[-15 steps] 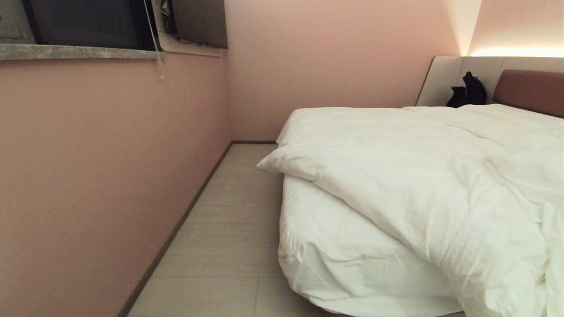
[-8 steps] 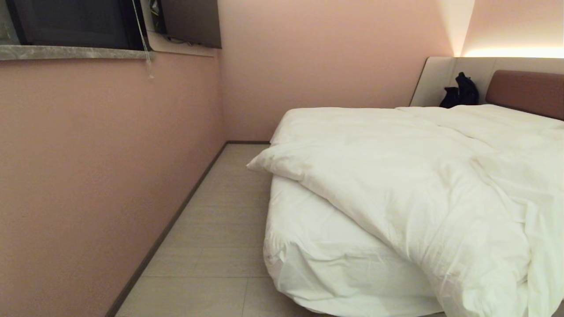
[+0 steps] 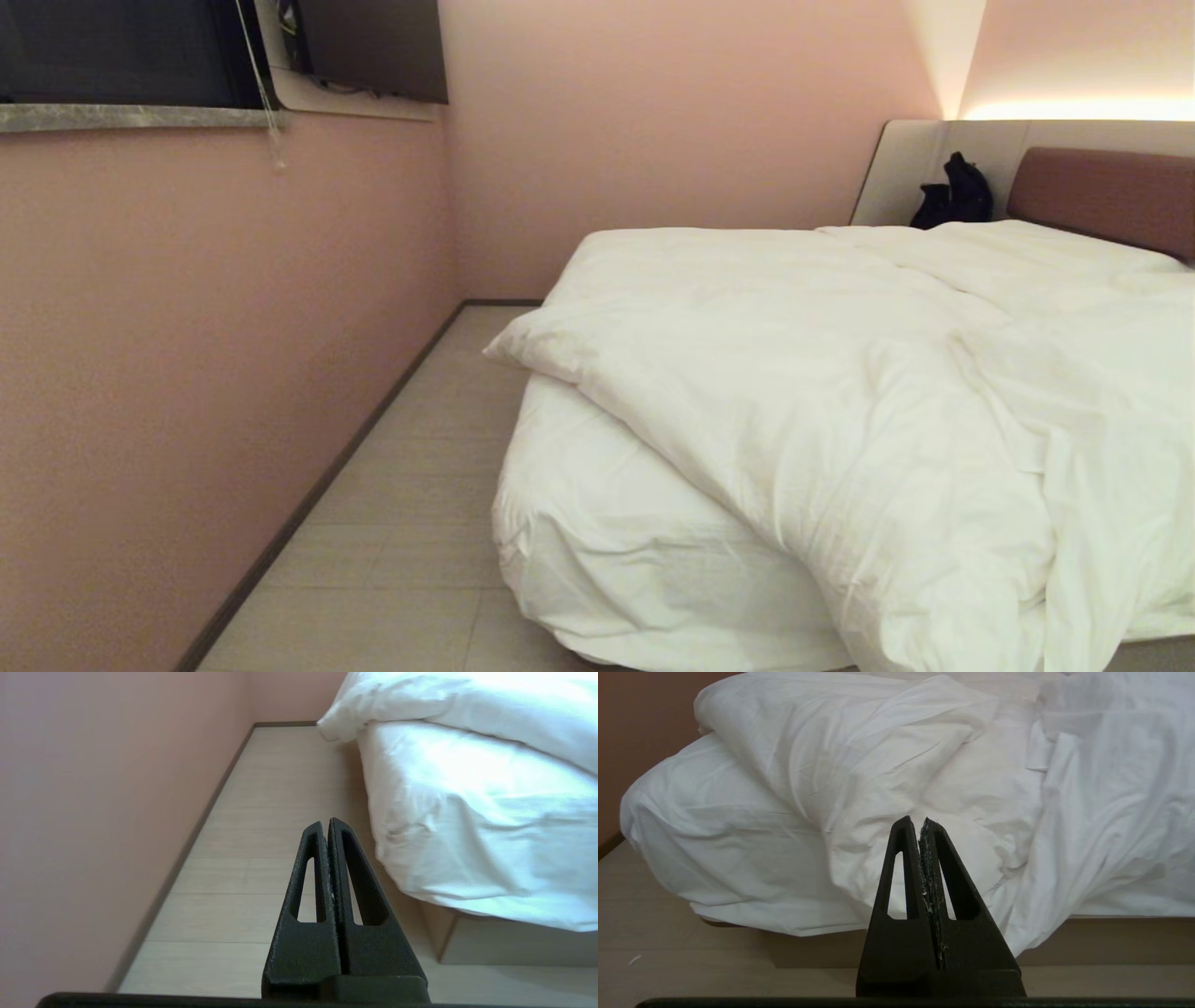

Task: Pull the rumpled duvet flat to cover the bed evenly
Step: Hold the folded corner of the quilt

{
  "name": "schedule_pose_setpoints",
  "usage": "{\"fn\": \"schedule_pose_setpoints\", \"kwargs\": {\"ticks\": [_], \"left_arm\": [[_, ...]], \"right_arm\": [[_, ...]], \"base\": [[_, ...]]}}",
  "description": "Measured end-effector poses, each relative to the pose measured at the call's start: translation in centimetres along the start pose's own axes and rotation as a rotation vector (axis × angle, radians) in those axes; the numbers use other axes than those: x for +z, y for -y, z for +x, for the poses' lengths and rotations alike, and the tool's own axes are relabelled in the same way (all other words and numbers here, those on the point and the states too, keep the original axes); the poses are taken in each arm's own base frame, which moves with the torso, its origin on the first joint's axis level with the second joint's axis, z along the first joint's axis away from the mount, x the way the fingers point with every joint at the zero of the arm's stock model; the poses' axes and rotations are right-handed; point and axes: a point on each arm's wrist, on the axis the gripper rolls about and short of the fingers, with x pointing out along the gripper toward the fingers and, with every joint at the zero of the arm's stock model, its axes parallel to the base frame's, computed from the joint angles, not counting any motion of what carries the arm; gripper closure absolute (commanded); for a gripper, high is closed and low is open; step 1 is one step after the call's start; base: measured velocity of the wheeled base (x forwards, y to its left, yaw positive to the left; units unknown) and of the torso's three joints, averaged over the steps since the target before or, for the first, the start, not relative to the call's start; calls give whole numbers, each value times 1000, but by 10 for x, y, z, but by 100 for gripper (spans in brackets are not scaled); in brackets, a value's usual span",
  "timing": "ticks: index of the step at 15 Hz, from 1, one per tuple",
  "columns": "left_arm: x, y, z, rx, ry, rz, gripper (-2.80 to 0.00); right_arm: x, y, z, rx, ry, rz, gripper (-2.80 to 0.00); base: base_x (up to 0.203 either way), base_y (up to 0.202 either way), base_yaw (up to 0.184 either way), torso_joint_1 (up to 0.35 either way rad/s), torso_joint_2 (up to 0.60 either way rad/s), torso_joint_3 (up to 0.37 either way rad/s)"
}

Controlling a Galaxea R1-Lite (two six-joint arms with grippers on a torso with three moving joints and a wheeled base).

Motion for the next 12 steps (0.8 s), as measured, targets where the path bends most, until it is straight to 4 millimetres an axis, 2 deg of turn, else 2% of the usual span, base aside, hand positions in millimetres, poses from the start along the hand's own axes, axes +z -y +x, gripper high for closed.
{"fn": "schedule_pose_setpoints", "kwargs": {"ticks": [12], "left_arm": [[0,0,0,1,0,0,0]], "right_arm": [[0,0,0,-1,0,0,0]], "base": [[0,-194,0,3,2,3]]}}
